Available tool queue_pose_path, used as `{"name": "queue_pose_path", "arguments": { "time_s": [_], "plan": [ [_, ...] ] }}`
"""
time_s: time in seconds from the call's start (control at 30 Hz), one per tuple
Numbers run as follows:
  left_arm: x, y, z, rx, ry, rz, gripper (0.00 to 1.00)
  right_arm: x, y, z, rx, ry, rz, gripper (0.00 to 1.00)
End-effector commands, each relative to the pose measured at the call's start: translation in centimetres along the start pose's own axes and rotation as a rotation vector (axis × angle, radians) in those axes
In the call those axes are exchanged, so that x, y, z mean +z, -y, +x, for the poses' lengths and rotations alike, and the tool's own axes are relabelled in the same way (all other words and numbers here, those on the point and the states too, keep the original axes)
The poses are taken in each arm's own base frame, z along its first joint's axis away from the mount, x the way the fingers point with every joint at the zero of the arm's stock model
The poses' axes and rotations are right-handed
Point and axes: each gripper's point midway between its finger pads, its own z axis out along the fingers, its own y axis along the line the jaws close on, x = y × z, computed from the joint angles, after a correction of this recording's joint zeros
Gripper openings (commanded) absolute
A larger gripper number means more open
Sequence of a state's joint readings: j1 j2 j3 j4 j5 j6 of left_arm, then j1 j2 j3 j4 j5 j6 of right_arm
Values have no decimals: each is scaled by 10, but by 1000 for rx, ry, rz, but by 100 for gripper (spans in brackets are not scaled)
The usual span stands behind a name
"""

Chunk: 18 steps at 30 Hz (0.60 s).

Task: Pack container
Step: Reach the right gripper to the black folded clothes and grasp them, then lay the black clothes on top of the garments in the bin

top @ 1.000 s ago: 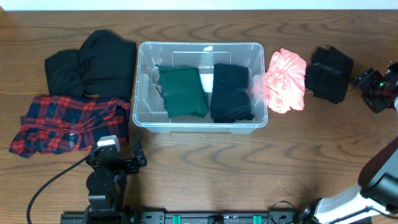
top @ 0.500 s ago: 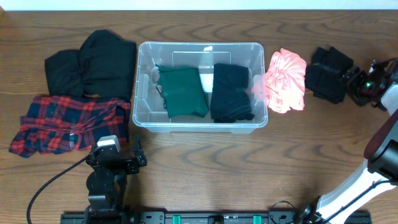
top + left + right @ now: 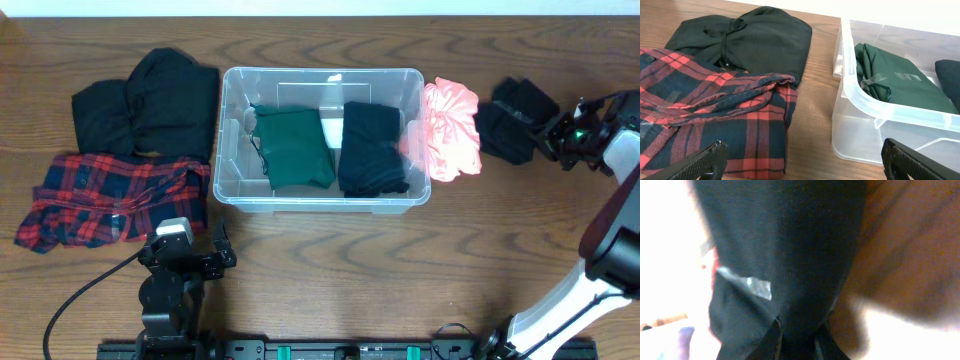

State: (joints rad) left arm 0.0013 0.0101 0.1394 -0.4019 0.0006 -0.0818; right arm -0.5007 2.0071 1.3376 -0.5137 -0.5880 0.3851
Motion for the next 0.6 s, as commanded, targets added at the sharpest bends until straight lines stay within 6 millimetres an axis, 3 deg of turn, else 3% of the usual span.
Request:
{"name": "queue_pose_path", "arguments": {
  "time_s": [0.0, 0.13, 0.3, 0.4, 0.57],
  "plan": [
    [3, 0, 8, -3, -18, 2, 98, -64, -75, 3, -158, 98, -93, 6],
    [3, 0, 8, -3, -18, 2, 98, -120, -141, 39, -338, 151, -157, 4],
    [3, 0, 8, -3, -18, 2, 98, -164, -218, 111, -543, 144, -298, 5],
    [3, 0, 8, -3, -18, 2, 98, -171, -253, 160, -637, 83, -388, 6],
    [3, 0, 8, -3, -18, 2, 98, -154, -293, 231, -717, -77, -484, 7]
  ]
}}
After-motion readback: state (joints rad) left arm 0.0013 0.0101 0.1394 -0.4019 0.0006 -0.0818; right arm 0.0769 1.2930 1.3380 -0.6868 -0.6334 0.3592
